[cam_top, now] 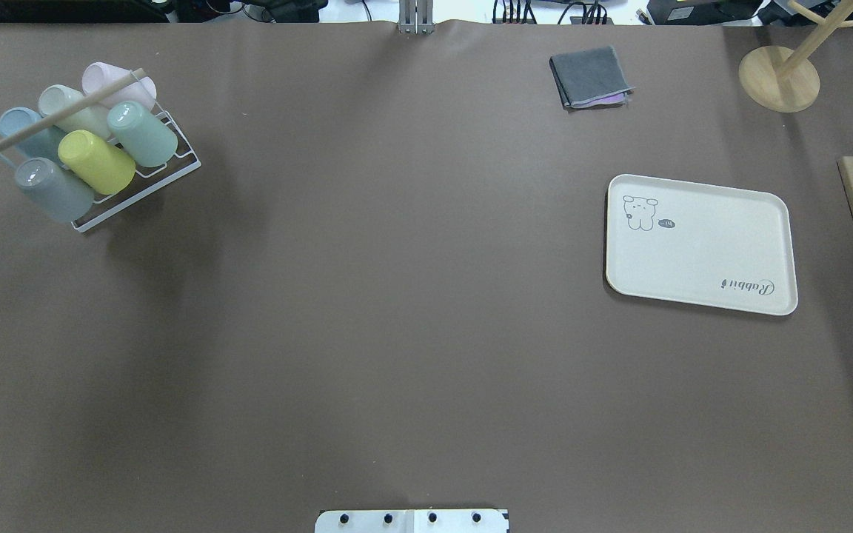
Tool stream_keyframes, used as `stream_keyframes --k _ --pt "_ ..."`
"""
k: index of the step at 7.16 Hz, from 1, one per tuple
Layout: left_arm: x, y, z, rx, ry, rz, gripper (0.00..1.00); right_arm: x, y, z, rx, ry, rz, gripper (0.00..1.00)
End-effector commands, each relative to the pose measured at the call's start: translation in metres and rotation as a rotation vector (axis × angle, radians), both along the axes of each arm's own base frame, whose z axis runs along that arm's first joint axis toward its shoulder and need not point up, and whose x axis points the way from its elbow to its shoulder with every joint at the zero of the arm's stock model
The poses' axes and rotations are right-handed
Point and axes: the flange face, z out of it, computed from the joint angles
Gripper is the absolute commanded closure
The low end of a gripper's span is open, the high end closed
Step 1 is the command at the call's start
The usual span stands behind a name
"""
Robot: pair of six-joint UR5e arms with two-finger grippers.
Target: Pick up and place green cup on tray
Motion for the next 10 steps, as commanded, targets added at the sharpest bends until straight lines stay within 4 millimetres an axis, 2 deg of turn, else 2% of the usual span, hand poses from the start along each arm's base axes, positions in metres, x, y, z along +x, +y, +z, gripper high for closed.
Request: stream_keyframes --k 1,2,3,5,6,7,8,9,10 --pt "0.005 -0.001 -0.013 0.041 -0.024 0.019 0.01 0.000 0.001 0.003 -0.005 0.000 0.000 0.00" --pt "0.002 0.000 -0.015 0.070 -0.074 0.043 0.02 0.000 0.000 0.001 -0.001 0.002 0.000 0.00" --pt "0.001 -0.002 -0.015 0.070 -0.078 0.043 0.01 -0.001 -0.006 -0.021 0.038 -0.019 0.004 0.00" --pt "0.003 -0.005 -0.042 0.170 -0.094 0.072 0.01 -0.002 -0.004 0.000 -0.005 -0.032 0.006 0.00" --pt "0.003 -0.011 -0.061 0.216 -0.104 0.088 0.02 -0.002 -0.010 -0.002 0.001 -0.021 0.005 0.00" --pt "0.006 -0.014 -0.064 0.227 -0.108 0.093 0.02 -0.005 -0.010 0.000 -0.002 -0.020 -0.004 0.00" --pt "0.016 -0.027 -0.090 0.276 -0.132 0.113 0.01 -0.018 -0.015 0.001 -0.006 -0.019 -0.029 0.00" --pt "0.019 -0.040 -0.110 0.316 -0.153 0.119 0.01 -0.054 -0.046 -0.018 -0.008 -0.008 -0.052 0.00" --pt "0.022 -0.051 -0.133 0.359 -0.246 0.118 0.02 -0.079 -0.086 -0.027 -0.062 0.001 -0.006 0.00"
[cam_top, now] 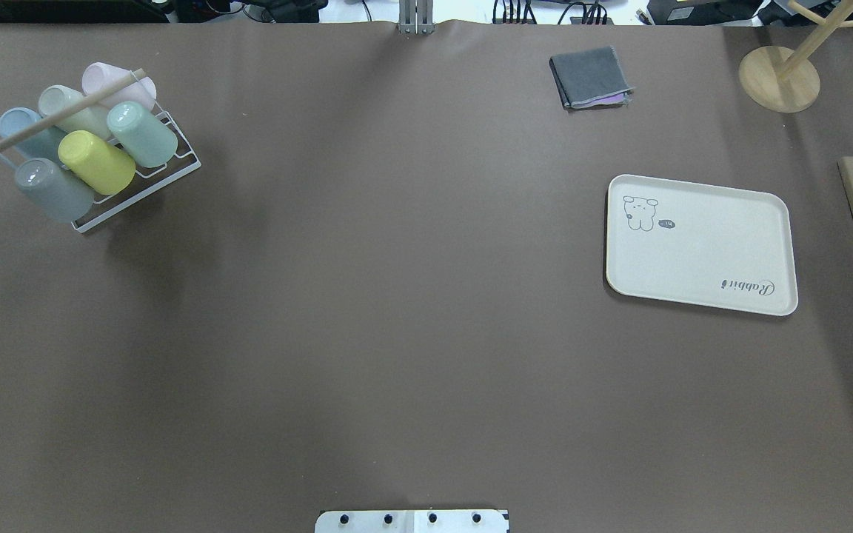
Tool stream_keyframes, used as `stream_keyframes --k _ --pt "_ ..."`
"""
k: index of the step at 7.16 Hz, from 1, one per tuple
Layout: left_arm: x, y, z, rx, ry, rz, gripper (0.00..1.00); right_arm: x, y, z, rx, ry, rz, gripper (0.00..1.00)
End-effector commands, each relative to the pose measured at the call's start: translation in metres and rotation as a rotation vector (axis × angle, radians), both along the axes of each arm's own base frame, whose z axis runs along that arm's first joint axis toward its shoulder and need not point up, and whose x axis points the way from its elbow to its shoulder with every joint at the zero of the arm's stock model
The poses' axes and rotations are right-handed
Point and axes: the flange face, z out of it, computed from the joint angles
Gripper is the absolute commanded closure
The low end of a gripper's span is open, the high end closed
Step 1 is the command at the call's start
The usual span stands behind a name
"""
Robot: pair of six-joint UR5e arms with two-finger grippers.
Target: Pick up and place green cup on tray
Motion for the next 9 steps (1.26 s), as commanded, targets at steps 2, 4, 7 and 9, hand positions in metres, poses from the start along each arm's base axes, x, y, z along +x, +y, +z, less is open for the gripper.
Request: stream_keyframes --k 2,4,7,9 --pt "0.058 -0.018 -0.074 0.212 -0.212 0.094 0.01 -0.110 -0.090 -0.057 -0.081 0.008 0.036 0.00" --pt "0.117 -0.039 -0.111 0.303 -0.369 0.141 0.02 -0.180 -0.116 -0.074 -0.090 -0.006 0.038 0.00" --pt "0.192 -0.052 -0.158 0.526 -0.727 0.276 0.01 -0.204 -0.112 -0.011 -0.090 -0.056 0.123 0.00" --pt "0.278 -0.039 -0.182 0.660 -0.999 0.482 0.02 -0.213 -0.110 -0.008 -0.108 -0.053 0.121 0.11"
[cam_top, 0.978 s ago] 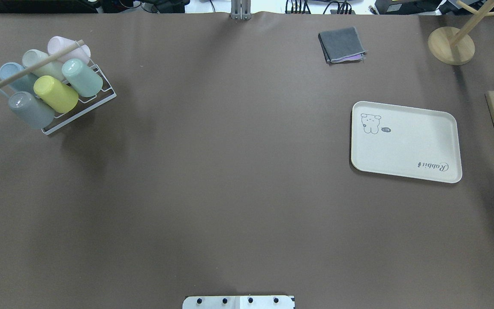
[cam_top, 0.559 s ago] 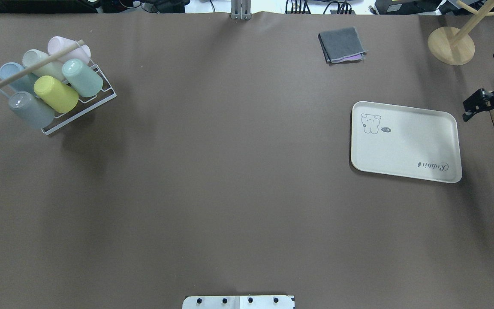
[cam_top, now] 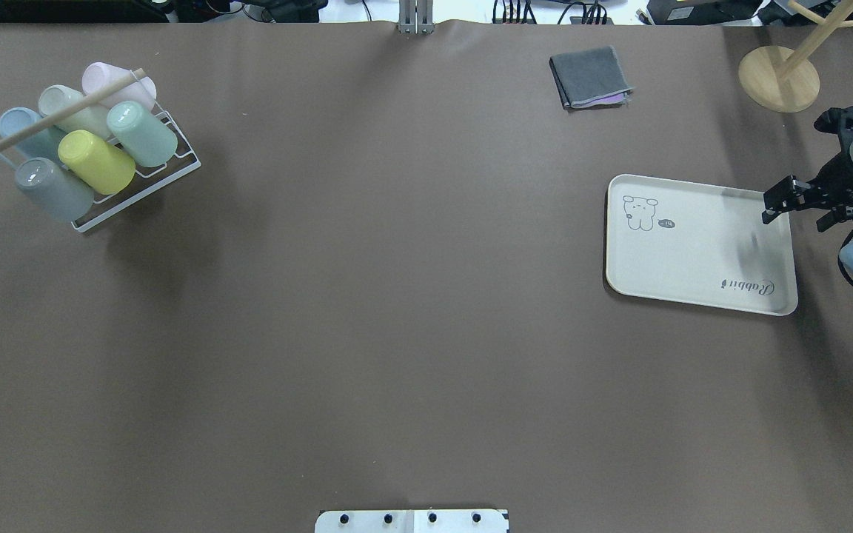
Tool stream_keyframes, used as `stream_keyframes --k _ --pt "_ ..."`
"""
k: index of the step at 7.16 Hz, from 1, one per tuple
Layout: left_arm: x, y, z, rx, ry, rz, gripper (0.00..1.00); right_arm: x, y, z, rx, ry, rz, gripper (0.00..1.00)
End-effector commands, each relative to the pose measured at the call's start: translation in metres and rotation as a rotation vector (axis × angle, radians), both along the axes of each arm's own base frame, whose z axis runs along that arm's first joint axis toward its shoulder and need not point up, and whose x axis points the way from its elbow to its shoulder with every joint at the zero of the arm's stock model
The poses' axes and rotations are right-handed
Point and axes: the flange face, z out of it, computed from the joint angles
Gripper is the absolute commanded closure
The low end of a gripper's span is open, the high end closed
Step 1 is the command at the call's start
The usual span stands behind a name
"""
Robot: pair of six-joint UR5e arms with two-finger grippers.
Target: Pick up and place green cup on tray
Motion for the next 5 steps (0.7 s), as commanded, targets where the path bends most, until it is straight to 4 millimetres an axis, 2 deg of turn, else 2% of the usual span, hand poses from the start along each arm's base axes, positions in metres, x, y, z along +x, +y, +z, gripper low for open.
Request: stream_keyframes --k 1,2,3,4,5 --pt "0.064 0.014 -0.008 0.068 -0.251 0.122 0.01 -0.007 0.003 0.002 -0.009 -0.003 0.004 0.26" --pt "0.107 0.027 -0.007 0.116 -0.429 0.217 0.02 -0.007 0.005 0.005 -0.015 -0.006 -0.001 0.32" --pt "0.149 0.040 0.002 0.126 -0.582 0.296 0.01 -0.006 0.007 0.004 -0.021 -0.015 -0.002 0.46" --pt "0.179 0.050 0.010 0.114 -0.712 0.383 0.01 -0.011 0.009 0.004 -0.021 -0.015 -0.011 0.61" --pt "0.212 0.060 0.023 0.107 -0.811 0.442 0.02 -0.012 0.009 0.003 -0.015 -0.018 -0.016 0.80"
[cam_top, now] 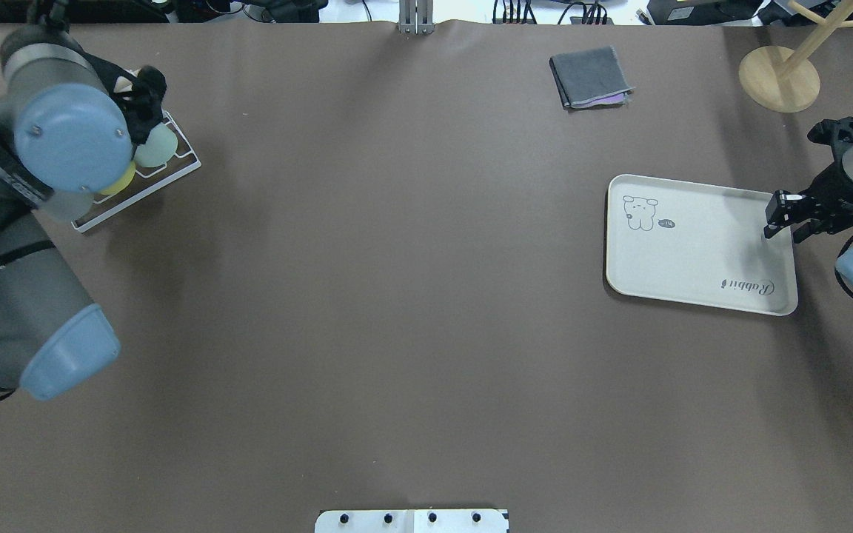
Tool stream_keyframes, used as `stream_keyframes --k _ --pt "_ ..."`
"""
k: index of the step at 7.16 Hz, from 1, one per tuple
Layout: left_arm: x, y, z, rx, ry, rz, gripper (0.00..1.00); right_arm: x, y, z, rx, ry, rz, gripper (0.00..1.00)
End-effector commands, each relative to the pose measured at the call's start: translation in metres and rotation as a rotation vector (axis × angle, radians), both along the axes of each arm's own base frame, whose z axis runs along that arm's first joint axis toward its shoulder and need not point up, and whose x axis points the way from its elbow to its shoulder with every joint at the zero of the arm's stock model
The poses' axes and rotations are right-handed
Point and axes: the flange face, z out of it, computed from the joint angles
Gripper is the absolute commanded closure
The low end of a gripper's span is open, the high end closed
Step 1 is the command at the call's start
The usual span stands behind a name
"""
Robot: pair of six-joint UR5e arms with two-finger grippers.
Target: Pick up and place green cup on tray
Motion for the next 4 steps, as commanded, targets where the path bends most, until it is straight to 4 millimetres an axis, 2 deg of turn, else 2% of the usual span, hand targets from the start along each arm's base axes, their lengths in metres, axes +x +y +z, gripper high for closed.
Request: stream_keyframes --k 1,2,3,4 --pt "0.042 0.016 0.016 -0.030 -0.215 0.117 0.02 -0.001 0.004 0.004 -0.001 0.000 -0.011 0.86" --pt "0.043 0.016 0.026 -0.051 -0.288 0.166 0.02 -0.001 0.004 0.001 -0.001 -0.011 -0.013 1.00" --pt "0.064 0.021 0.025 -0.009 -0.364 0.176 0.02 0.000 0.008 0.002 -0.004 -0.018 -0.019 1.00" --pt "0.079 0.023 0.033 0.009 -0.417 0.178 0.02 0.001 0.010 0.004 -0.007 -0.024 -0.024 1.00"
